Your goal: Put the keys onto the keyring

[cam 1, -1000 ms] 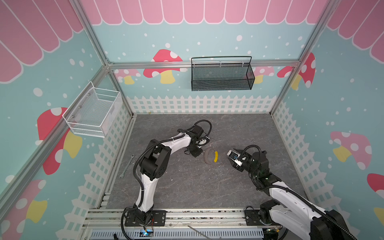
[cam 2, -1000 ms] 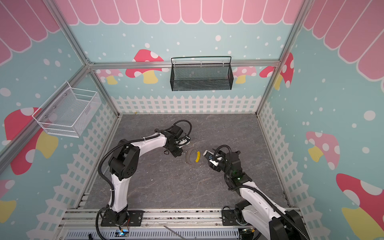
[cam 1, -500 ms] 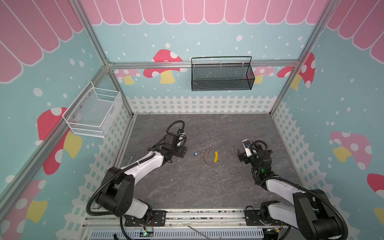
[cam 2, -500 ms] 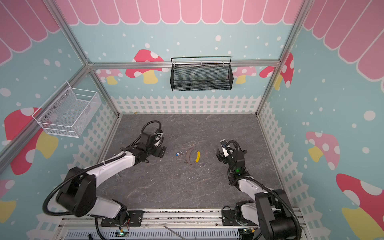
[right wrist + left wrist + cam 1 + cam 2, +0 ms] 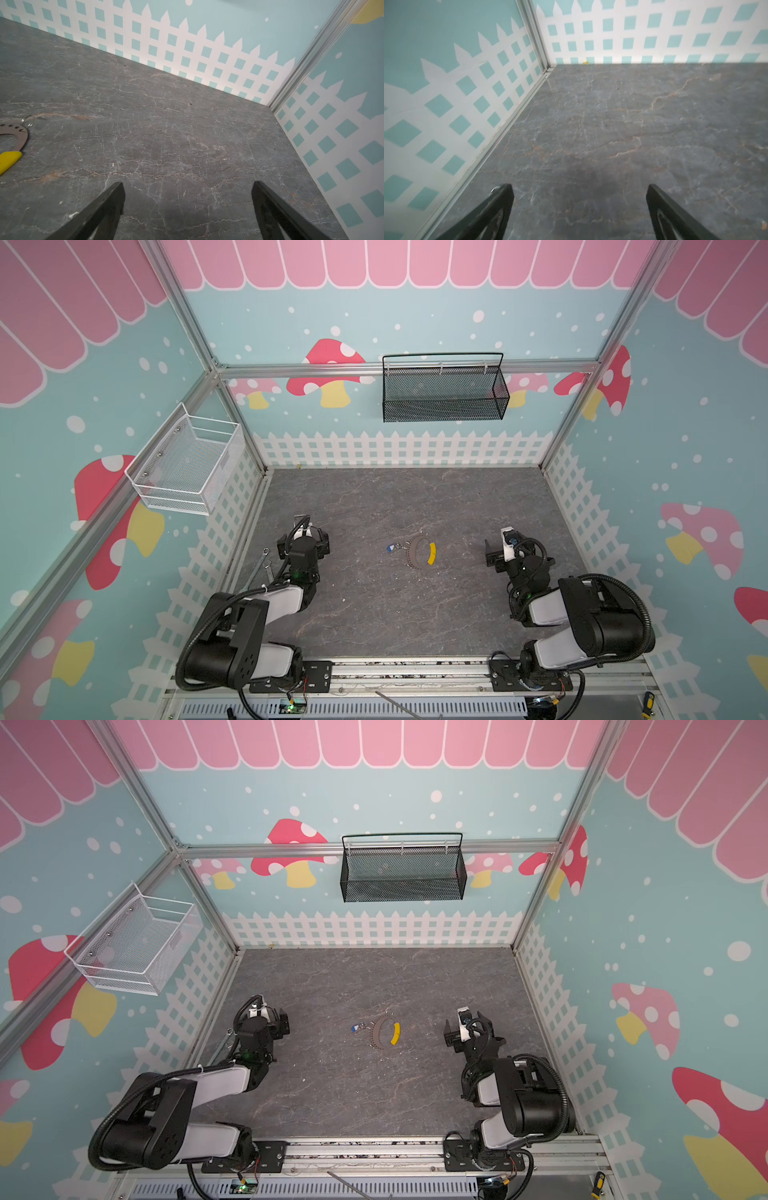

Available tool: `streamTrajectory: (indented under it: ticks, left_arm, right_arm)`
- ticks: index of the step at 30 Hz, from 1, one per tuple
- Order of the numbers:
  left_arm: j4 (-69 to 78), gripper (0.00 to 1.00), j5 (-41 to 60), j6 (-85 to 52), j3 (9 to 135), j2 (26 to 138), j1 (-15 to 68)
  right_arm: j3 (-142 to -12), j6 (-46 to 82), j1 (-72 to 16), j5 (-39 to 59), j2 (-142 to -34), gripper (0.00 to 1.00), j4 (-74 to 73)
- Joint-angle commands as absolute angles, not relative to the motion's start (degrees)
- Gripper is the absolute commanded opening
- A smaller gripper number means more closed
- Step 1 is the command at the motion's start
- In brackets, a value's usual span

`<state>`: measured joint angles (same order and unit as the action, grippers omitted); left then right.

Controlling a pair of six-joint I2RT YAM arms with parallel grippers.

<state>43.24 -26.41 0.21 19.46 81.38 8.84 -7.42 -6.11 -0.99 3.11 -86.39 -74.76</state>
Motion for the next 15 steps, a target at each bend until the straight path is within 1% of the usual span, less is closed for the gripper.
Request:
streamTrajectory:
  ticks: [1,2,3,5,6,8,11,15]
  left_arm:
    - [61.98,1.0,-22.77,0.0,17.66,88.48,7.56]
    - [65.22,1.0,-22.92,0.8,17.33,90.13,7.63]
    - [62.05,1.0,-22.51,0.18,17.67,88.83,7.76]
    - [57.77,1.0,-20.75,-0.41,18.86,88.0,7.08]
    - [59.83,1.0,-20.9,0.19,19.04,89.15,7.04]
    - [56.55,1.0,-20.73,-0.48,19.41,87.87,7.05]
    - [58.42,1.0,-20.92,0.09,19.11,88.8,7.04]
    - [56.88,1.0,-20.74,-0.21,19.81,88.65,6.87]
  right_arm:
    - [-10.44,-4.15,-0.73,2.63,-87.06,0.98,-76.99]
    - [-10.61,-3.16,-0.66,-0.11,-87.02,0.98,-76.7]
    - [-10.79,-2.51,-0.7,-1.28,-86.73,0.98,-75.71]
    - [-11.46,-2.33,-0.69,-1.41,-87.1,0.98,-74.9]
    - [-11.43,-2.32,-0.7,-1.46,-86.97,0.98,-74.66]
    - [-11.54,-2.29,-0.66,-1.51,-86.98,0.98,-74.67]
    - [-11.95,-2.29,-0.7,-1.3,-87.36,0.98,-74.19]
    - [-11.93,-2.3,-0.68,-1.32,-87.21,0.98,-74.01]
